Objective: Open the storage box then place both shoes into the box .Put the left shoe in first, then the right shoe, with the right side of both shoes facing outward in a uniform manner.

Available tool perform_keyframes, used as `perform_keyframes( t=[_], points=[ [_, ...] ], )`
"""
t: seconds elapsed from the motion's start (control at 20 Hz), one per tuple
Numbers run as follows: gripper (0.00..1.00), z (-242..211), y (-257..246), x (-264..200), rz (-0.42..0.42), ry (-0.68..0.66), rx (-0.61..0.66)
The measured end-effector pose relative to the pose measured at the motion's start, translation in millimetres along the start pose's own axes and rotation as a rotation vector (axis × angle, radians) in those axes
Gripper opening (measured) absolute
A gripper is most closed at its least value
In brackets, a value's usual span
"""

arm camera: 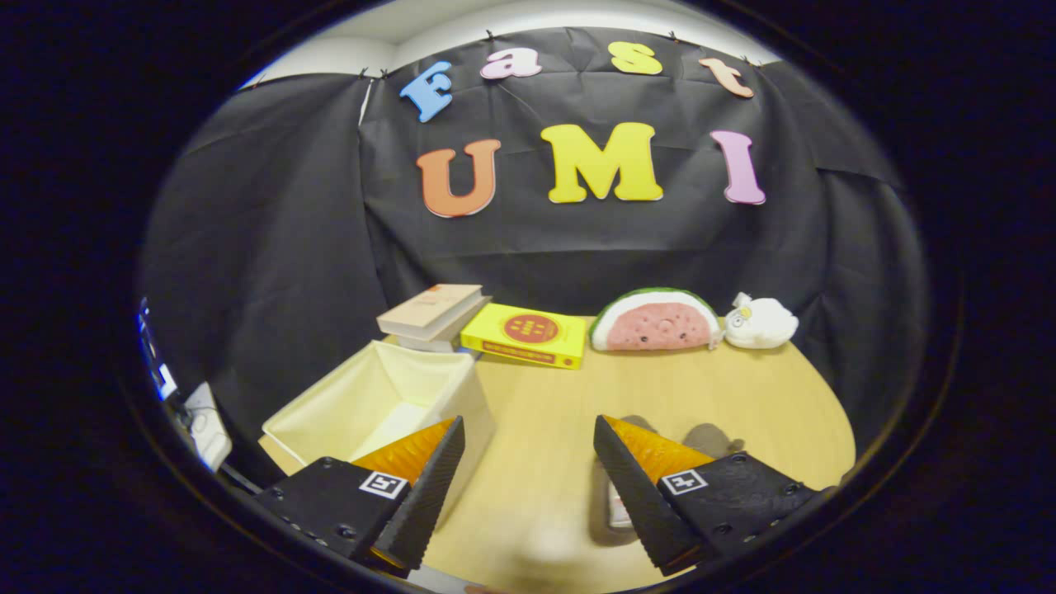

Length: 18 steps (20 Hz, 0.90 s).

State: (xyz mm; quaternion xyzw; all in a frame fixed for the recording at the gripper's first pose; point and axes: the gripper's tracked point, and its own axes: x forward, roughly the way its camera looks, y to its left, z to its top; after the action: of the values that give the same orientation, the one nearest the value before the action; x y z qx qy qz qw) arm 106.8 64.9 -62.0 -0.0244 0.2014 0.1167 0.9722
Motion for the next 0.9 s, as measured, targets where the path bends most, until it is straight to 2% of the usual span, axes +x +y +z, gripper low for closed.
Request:
perform_keyframes(
  t=[0.15,0.35,0.45,0.65,0.85,0.9],
  points=[
    [0.95,-19.6,-47.6,2.5,-0.064,0.030,0.022],
    [0.95,-55.8,-92.2,20.5,-0.117,0.136,0.064],
    [0.95,-73.7,-100.8,34.4,-0.111,0.203,0.074],
    [0.85,-109.5,-108.4,53.8,-0.100,0.372,0.057],
    [0.84,-126.2,-111.7,62.9,-0.078,0.476,0.051],
    [0.77,-128.8,-113.1,67.2,-0.080,0.503,0.050]
  ],
)
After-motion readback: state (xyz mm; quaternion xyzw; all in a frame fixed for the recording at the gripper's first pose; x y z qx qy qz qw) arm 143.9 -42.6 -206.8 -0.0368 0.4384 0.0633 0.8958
